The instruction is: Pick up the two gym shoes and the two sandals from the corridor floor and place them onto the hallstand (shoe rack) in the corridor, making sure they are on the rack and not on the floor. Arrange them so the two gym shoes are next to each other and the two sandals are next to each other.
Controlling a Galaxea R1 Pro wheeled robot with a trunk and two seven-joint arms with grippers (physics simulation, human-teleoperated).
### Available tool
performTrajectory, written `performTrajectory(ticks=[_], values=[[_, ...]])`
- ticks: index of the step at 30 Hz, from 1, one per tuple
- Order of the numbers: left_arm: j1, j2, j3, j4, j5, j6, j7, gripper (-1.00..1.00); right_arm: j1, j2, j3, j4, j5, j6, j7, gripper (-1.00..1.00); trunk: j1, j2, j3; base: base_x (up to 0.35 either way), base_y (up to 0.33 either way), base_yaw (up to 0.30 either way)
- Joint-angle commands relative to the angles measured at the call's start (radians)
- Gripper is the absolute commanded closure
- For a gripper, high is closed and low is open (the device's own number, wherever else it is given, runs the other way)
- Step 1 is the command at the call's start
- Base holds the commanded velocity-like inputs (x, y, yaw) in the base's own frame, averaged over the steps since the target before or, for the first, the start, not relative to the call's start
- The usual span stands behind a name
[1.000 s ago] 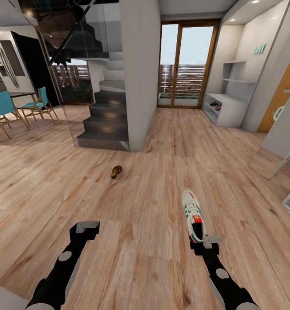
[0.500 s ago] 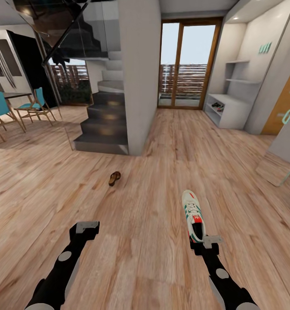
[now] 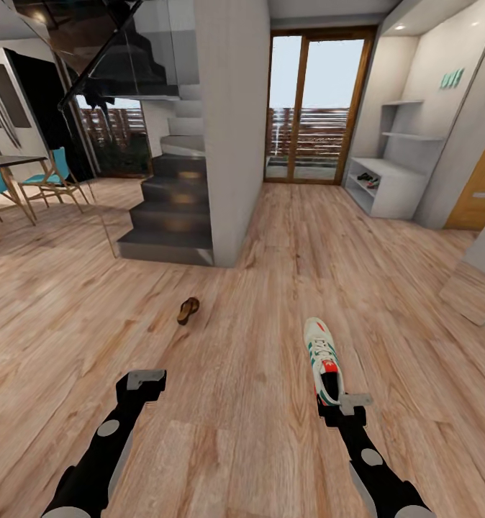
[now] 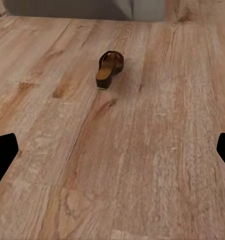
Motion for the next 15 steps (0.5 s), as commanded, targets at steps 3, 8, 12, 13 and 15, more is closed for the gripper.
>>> performTrajectory(ticks=[3,8,12,13,15], values=[[-0.001,-0.002,0.006,0.000,-0.010,-0.004,-0.006,-1.00,-0.001,0.000,-0.003,0.001,0.011,-0.003,-0.004,1.00,0.000,0.000,-0.001,0.338,0.000,0.000],[-0.001,-0.001,0.006,0.000,-0.010,-0.004,-0.006,-1.00,-0.001,0.000,-0.003,0.001,0.011,-0.003,-0.004,1.00,0.000,0.000,-0.001,0.338,0.000,0.000],[0.000,-0.001,0.006,0.000,-0.010,-0.003,-0.007,-1.00,-0.001,0.000,-0.003,0.001,0.011,-0.003,-0.004,1.00,0.000,0.000,-0.001,0.338,0.000,0.000],[0.000,-0.001,0.006,0.000,-0.010,-0.003,-0.008,-1.00,-0.001,0.000,-0.003,0.001,0.011,-0.003,-0.004,1.00,0.000,0.000,-0.001,0.338,0.000,0.000],[0.000,0.000,0.006,0.000,-0.010,-0.003,-0.008,-1.00,-0.001,0.000,-0.003,0.001,0.011,-0.004,-0.004,1.00,0.000,0.000,-0.001,0.338,0.000,0.000]])
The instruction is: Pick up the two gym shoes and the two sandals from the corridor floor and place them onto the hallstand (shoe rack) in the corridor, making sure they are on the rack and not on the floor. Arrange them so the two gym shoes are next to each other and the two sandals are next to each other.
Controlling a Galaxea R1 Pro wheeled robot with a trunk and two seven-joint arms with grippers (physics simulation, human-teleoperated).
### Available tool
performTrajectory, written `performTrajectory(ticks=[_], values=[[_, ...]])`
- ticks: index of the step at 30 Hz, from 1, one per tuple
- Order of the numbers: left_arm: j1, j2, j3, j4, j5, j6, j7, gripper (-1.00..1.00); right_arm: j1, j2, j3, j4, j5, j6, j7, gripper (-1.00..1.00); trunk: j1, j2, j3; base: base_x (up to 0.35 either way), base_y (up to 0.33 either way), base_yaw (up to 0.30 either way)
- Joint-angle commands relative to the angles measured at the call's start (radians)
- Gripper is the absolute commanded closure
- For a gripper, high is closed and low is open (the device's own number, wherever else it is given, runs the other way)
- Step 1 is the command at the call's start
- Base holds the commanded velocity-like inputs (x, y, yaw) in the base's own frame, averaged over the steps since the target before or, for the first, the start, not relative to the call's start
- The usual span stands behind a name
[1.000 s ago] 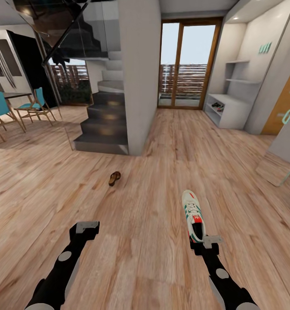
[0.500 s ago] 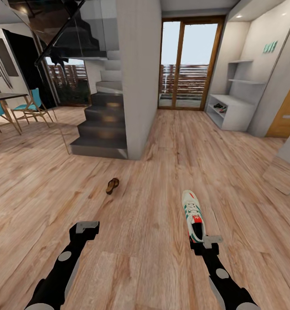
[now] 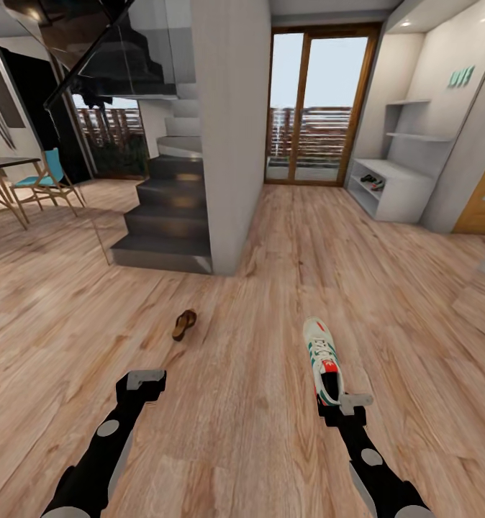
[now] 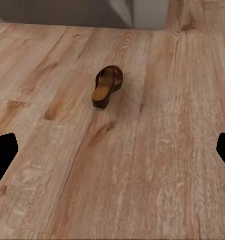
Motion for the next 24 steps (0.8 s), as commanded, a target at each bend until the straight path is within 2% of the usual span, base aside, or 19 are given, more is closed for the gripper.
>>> performTrajectory(ticks=[1,18,24], values=[[0.000,-0.001,0.006,0.000,-0.010,-0.004,-0.007,-1.00,-0.001,0.000,-0.003,0.001,0.011,-0.003,-0.004,1.00,0.000,0.000,-0.001,0.338,0.000,0.000],[-0.001,-0.001,0.007,0.001,-0.010,-0.005,-0.008,-1.00,-0.001,0.000,-0.004,0.001,0.011,-0.003,-0.005,1.00,0.000,0.000,-0.001,0.338,0.000,0.000],[-0.001,-0.001,0.008,0.001,-0.010,-0.004,-0.010,-1.00,-0.001,0.000,-0.004,0.001,0.011,-0.002,-0.005,1.00,0.000,0.000,-0.001,0.336,0.074,0.000]])
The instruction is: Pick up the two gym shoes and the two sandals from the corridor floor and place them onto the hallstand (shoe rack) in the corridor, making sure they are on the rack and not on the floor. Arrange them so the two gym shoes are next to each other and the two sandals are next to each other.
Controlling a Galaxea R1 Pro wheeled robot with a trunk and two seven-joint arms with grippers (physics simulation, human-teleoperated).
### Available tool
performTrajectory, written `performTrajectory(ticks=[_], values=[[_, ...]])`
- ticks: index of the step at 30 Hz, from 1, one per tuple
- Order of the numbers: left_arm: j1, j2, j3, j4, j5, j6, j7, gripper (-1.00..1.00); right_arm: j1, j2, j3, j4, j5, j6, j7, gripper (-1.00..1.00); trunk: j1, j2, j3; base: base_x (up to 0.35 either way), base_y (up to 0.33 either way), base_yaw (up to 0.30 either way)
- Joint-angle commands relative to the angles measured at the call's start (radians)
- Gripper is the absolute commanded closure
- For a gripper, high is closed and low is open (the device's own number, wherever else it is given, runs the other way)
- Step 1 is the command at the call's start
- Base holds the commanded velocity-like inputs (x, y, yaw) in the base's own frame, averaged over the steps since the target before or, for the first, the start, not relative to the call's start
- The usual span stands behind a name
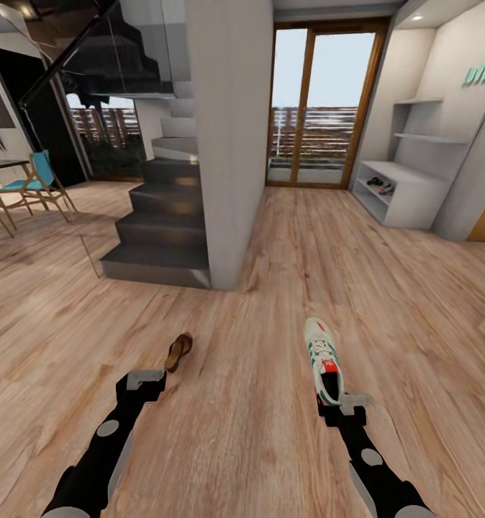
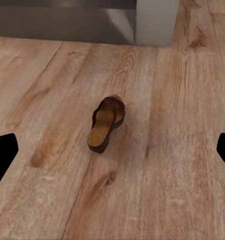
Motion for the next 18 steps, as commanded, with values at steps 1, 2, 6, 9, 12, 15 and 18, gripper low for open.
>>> performTrajectory(ticks=[1,2,6,9,12,15,18], values=[[-0.001,-0.002,0.006,0.000,-0.011,-0.004,-0.007,-1.00,-0.001,0.000,-0.003,0.001,0.011,-0.003,-0.004,1.00,0.000,0.000,-0.001,0.326,0.127,0.000],[-0.001,-0.002,0.006,0.000,-0.011,-0.004,-0.007,-1.00,-0.001,0.000,-0.003,0.001,0.011,-0.003,-0.004,1.00,0.000,0.000,-0.001,0.321,0.139,0.000],[-0.001,-0.002,0.007,0.000,-0.011,-0.004,-0.010,-1.00,-0.001,0.000,-0.003,0.001,0.011,-0.004,-0.004,1.00,0.000,0.000,-0.001,0.302,0.191,0.000],[-0.001,-0.002,0.006,0.000,-0.011,-0.004,-0.010,-1.00,-0.001,0.000,-0.003,0.001,0.011,-0.004,-0.004,1.00,0.000,0.000,-0.001,0.294,0.217,0.000],[-0.001,-0.002,0.006,0.000,-0.011,-0.004,-0.010,-1.00,-0.001,0.000,-0.003,0.001,0.011,-0.004,-0.004,1.00,0.000,0.000,-0.001,0.295,0.203,0.000],[-0.001,-0.002,0.006,0.000,-0.011,-0.004,-0.010,-1.00,-0.001,0.000,-0.003,0.001,0.011,-0.004,-0.004,1.00,0.000,0.000,-0.001,0.309,0.157,-0.002],[-0.001,-0.002,0.006,0.000,-0.011,-0.005,-0.010,-1.00,-0.001,-0.001,-0.003,0.001,0.011,-0.004,-0.003,1.00,0.000,0.000,-0.001,0.329,0.048,-0.129]])
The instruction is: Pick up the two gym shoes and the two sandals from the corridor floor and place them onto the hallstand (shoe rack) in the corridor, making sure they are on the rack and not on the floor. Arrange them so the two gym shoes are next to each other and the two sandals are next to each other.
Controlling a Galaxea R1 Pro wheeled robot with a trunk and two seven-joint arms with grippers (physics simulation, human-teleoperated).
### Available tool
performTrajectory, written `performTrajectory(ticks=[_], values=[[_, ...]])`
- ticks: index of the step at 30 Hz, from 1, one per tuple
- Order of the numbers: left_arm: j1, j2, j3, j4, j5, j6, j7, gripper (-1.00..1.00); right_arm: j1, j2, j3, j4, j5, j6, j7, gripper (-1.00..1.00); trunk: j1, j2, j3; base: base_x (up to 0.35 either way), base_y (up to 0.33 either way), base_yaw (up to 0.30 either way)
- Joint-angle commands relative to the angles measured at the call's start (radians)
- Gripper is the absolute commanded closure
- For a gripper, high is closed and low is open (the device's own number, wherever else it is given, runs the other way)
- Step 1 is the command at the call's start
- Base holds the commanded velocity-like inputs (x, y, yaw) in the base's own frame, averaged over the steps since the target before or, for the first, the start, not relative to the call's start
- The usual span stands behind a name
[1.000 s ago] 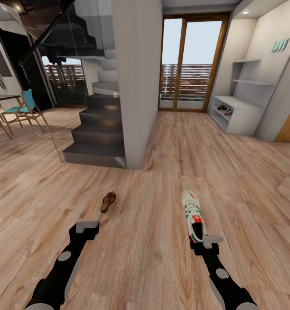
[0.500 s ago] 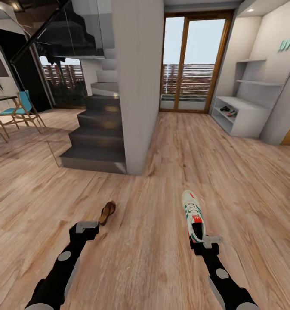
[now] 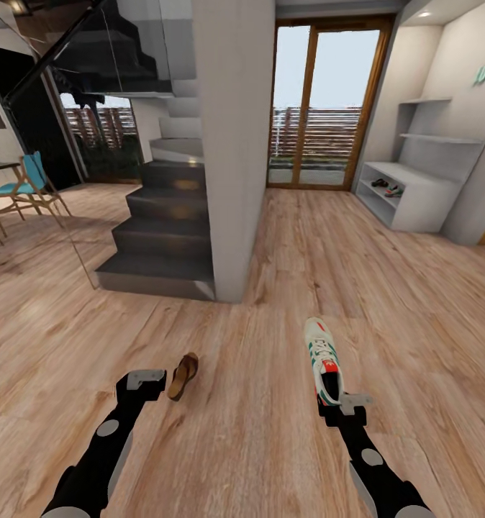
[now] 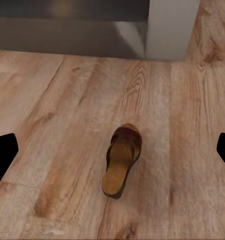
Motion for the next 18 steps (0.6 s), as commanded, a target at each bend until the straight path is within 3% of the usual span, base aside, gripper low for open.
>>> performTrajectory(ticks=[1,7,18], values=[[-0.001,-0.001,0.006,0.000,-0.010,-0.004,-0.007,-1.00,-0.001,0.000,-0.003,0.001,0.011,-0.003,-0.004,1.00,0.000,0.000,-0.001,0.317,0.022,-0.201],[-0.001,-0.001,0.006,0.000,-0.010,-0.005,-0.007,-1.00,-0.001,0.000,-0.003,0.001,0.011,-0.003,-0.004,1.00,0.000,0.000,-0.001,0.175,0.008,-0.201],[0.000,-0.001,0.007,0.001,-0.010,-0.005,-0.006,-1.00,-0.001,0.000,-0.003,0.001,0.011,-0.003,-0.004,1.00,0.000,0.000,-0.001,0.048,0.028,-0.025]])
